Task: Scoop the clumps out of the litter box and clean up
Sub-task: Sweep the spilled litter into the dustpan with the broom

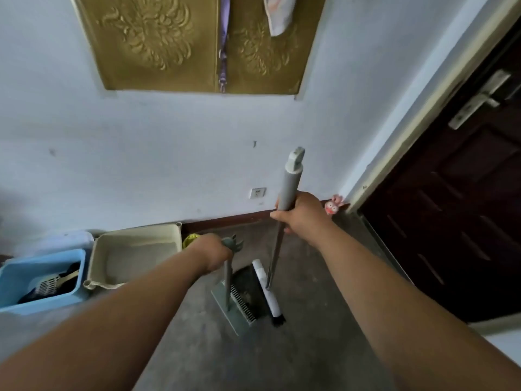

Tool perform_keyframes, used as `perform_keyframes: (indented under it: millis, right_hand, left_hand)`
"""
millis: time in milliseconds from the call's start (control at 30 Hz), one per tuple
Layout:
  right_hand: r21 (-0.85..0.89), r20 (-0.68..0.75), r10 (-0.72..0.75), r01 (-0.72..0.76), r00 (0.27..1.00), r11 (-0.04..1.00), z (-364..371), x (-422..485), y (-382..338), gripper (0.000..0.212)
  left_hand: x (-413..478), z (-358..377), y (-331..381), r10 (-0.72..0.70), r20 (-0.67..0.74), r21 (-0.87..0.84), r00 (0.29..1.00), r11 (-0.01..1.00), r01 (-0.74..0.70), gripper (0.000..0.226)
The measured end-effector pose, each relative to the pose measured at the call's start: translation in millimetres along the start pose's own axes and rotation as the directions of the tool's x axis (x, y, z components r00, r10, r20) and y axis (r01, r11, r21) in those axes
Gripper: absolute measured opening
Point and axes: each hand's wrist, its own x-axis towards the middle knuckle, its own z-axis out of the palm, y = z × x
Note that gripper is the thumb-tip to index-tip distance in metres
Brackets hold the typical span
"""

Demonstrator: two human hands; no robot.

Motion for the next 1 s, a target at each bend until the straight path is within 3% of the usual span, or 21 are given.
perform_keyframes:
  millis: [200,300,700,1000]
  right_hand:
    - [-0.029,-0.113,-0.018,0.014,0.993,0.999,-80,62,41,0.022]
    - [-0.034,-0.165,0.006,-0.012,0.986,0.999,-111,108,62,0.021]
    - [-0.058,-0.206,0.110,-0.124,0.972,0.991,-190,318,104,0.022]
    - [-0.100,-0.192,0.038,-0.058,0.981,0.993,-227,449,126,0.026]
  left_hand:
    - [65,18,102,0.106,0.031,0.101,0.994,0.989,-0.109,0.023]
    - [116,28,148,0.133,0.058,0.073,0.989,0.988,-0.137,0.021]
    - [332,28,288,0.180,0.162,0.160,0.970,0.965,-0.206,0.030]
    - [451,28,366,0.163,0.189,0.287,0.968,0.934,-0.213,0.039]
